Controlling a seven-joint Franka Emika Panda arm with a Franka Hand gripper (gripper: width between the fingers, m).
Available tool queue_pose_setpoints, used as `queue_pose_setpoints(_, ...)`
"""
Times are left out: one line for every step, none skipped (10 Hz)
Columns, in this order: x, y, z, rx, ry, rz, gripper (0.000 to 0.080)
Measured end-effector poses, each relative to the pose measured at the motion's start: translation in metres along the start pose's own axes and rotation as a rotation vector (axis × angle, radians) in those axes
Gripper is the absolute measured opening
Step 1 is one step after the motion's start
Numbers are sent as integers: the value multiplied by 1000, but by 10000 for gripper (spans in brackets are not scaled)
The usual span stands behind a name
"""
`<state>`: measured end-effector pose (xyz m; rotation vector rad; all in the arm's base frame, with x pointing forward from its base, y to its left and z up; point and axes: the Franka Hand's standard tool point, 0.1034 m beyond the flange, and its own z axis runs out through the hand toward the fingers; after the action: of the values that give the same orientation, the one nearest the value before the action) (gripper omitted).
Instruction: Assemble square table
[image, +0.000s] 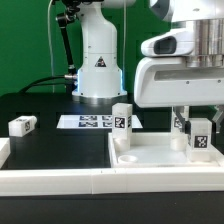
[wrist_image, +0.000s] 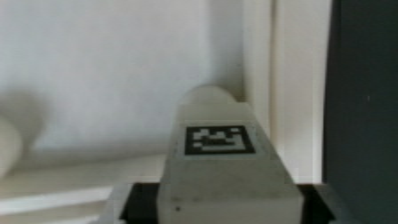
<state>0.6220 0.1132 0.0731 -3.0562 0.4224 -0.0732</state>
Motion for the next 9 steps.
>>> queue_pose_setpoints(0, 3, 0, -6, 2, 106, 288)
queue_pose_setpoints(2, 10, 0, -18, 7, 239, 291)
queue_pose_setpoints(5, 16, 0, -25, 11, 305, 291)
queue_pose_setpoints(7, 22, -1, -31, 15, 369, 295)
queue_pose_setpoints(8, 27, -1, -40, 20, 412, 298)
queue_pose_setpoints(8, 27, -1, -42, 21, 422, 298)
queue_pose_setpoints(9, 29, -1, -44, 22, 433, 298)
queue_pose_setpoints(9, 29, -1, -43, 21, 434, 357)
queue_pose_setpoints(9, 29, -2, -43, 22, 408, 571)
